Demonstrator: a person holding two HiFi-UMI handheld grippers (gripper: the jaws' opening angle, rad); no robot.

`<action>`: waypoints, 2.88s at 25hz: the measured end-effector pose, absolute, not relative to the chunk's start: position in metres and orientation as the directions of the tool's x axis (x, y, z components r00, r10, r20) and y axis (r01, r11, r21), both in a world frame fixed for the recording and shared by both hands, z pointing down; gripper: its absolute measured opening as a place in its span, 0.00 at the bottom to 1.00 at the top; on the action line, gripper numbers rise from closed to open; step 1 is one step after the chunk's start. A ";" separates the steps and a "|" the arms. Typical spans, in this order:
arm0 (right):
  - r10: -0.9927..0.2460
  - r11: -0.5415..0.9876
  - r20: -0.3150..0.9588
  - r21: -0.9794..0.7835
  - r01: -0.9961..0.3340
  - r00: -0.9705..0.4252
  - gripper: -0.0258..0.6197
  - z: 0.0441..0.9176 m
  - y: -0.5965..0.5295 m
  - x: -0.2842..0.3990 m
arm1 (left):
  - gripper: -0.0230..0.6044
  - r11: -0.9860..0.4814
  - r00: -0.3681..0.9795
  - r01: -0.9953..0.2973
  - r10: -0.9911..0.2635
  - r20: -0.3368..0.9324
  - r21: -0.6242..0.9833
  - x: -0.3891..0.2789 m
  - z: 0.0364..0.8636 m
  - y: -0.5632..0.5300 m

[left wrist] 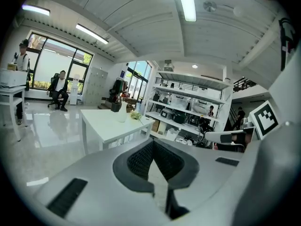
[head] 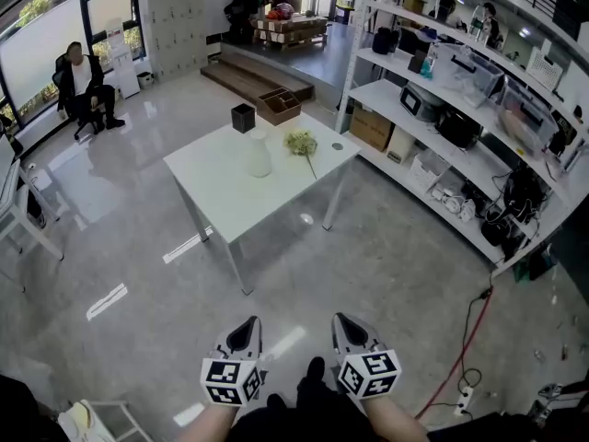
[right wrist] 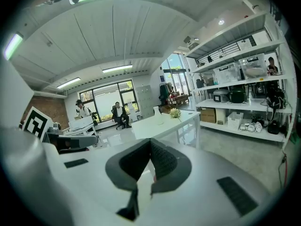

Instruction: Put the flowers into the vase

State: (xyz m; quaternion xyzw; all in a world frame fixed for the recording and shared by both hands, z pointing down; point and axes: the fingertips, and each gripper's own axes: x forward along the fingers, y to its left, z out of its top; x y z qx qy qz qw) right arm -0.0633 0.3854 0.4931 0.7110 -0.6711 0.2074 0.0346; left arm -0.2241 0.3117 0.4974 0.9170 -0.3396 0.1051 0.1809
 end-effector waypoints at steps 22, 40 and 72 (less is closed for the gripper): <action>-0.933 0.088 0.320 -0.234 -0.968 -0.162 0.04 0.484 0.146 0.125 | 0.04 -0.634 0.658 -0.750 -0.690 0.301 0.186 -0.028 0.476 0.097; -0.940 0.020 0.333 -0.164 -0.986 -0.075 0.04 0.484 -0.112 0.161 | 0.04 -0.694 0.720 -0.688 -0.614 0.323 0.215 0.026 0.493 -0.149; -0.224 -0.055 0.924 -0.329 -0.943 -0.309 0.34 0.721 -0.252 0.246 | 0.04 -0.629 0.671 -0.736 -0.629 0.393 0.249 0.047 0.514 -0.203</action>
